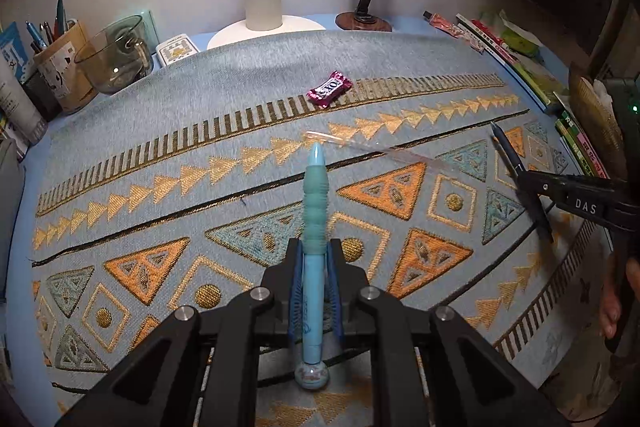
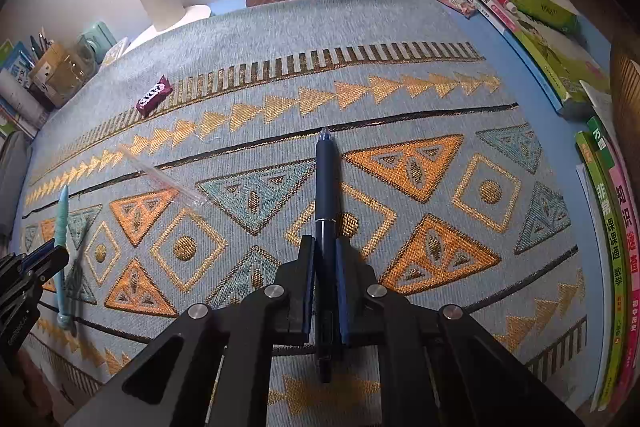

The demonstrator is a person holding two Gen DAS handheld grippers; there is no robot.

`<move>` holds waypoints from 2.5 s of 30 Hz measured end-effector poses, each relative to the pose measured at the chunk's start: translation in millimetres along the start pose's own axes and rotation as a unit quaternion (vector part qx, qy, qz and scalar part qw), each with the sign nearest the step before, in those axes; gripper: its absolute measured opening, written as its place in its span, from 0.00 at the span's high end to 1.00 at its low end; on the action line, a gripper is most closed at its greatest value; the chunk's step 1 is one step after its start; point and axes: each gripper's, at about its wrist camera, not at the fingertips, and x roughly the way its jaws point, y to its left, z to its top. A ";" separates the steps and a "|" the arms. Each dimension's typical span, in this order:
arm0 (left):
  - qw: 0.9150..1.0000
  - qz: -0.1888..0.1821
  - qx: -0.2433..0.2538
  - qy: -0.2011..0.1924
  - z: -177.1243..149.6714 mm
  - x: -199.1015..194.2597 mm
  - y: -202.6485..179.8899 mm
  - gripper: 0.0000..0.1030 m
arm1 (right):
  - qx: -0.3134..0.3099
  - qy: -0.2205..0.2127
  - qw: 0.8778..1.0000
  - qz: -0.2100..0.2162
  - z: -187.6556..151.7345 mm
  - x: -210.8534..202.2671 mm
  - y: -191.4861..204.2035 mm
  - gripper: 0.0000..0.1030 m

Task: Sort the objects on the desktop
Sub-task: 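Carry the teal pen and dark blue pen to the glass bowl, then open both tools to drop the pens into the bowl, then move both open tools back to the desk toward the candy and tube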

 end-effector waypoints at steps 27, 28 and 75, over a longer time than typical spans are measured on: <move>0.973 -0.108 0.160 -0.130 128.5 -74.3 -283.9 0.91 | 0.033 -0.158 0.980 0.115 -0.5 -207.7 -133.8 0.90; 0.970 -0.114 0.167 -0.134 132.5 -75.3 -297.4 0.91 | 0.041 -0.166 0.979 0.110 0.1 -212.9 -145.1 0.90; 0.971 -0.214 0.085 -0.064 148.9 -16.7 -356.5 0.48 | 0.153 -0.135 0.978 0.049 14.4 -197.2 -292.5 0.69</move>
